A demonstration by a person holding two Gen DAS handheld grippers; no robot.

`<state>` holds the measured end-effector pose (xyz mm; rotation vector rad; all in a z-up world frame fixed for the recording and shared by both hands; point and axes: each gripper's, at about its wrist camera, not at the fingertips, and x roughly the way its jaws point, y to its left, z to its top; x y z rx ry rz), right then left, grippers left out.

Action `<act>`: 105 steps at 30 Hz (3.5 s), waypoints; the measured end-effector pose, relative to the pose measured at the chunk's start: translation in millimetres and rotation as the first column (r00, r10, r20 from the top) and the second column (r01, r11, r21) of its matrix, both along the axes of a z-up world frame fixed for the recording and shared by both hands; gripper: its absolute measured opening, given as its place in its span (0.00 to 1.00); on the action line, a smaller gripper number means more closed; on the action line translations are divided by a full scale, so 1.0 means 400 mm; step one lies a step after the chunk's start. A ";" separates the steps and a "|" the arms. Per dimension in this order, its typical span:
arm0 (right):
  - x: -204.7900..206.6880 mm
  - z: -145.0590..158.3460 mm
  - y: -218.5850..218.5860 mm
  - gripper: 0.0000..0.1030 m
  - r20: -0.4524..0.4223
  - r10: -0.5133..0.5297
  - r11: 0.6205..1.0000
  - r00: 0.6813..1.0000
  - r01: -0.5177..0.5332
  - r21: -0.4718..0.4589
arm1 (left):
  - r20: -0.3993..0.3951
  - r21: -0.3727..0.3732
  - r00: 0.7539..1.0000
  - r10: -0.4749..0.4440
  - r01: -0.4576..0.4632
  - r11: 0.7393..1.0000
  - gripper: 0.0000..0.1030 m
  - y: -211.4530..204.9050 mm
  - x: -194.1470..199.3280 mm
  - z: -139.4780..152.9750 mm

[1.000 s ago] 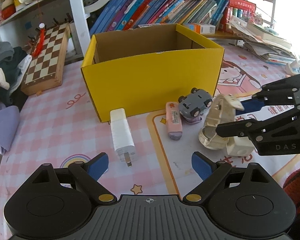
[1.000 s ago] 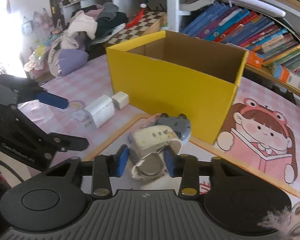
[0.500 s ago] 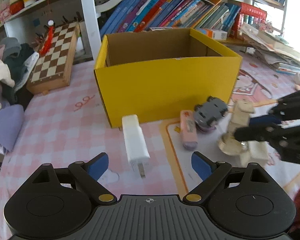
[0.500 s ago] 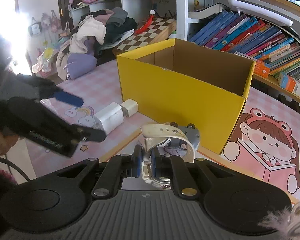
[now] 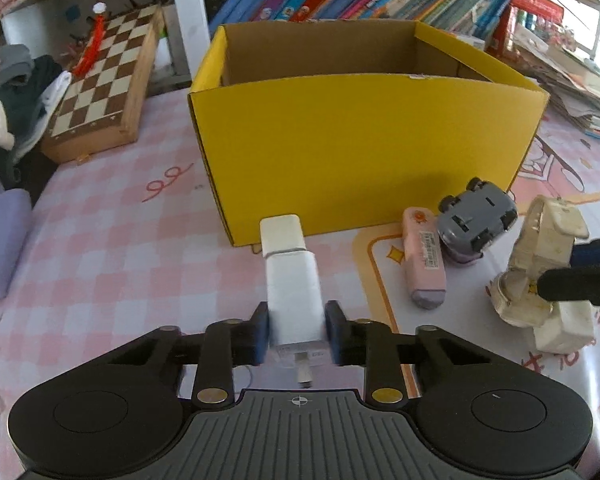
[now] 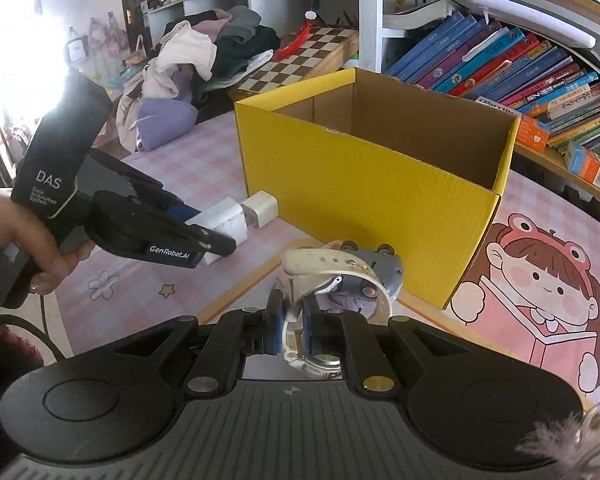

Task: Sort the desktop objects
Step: 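Grasp the white charger with the left tool while the right tool holds the watch, then carry the charger and the watch over the yellow box with both tools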

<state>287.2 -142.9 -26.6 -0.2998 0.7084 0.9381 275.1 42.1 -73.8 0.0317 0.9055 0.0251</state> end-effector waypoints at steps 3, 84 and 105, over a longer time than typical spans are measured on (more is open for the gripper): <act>0.000 0.001 -0.001 0.09 0.001 -0.009 1.000 1.000 0.009 0.002 | 0.020 -0.015 1.000 -0.022 0.023 1.000 0.24 -0.001 -0.013 0.009; 0.299 0.263 0.138 0.09 0.248 0.011 1.000 0.969 -0.015 0.013 | 0.340 0.170 0.912 -0.229 0.180 0.969 0.24 0.013 0.153 0.331; 0.563 0.067 0.298 0.09 0.096 0.189 0.928 0.977 -0.146 -0.342 | 0.117 0.195 0.969 -0.216 0.191 0.962 0.24 0.023 0.431 0.184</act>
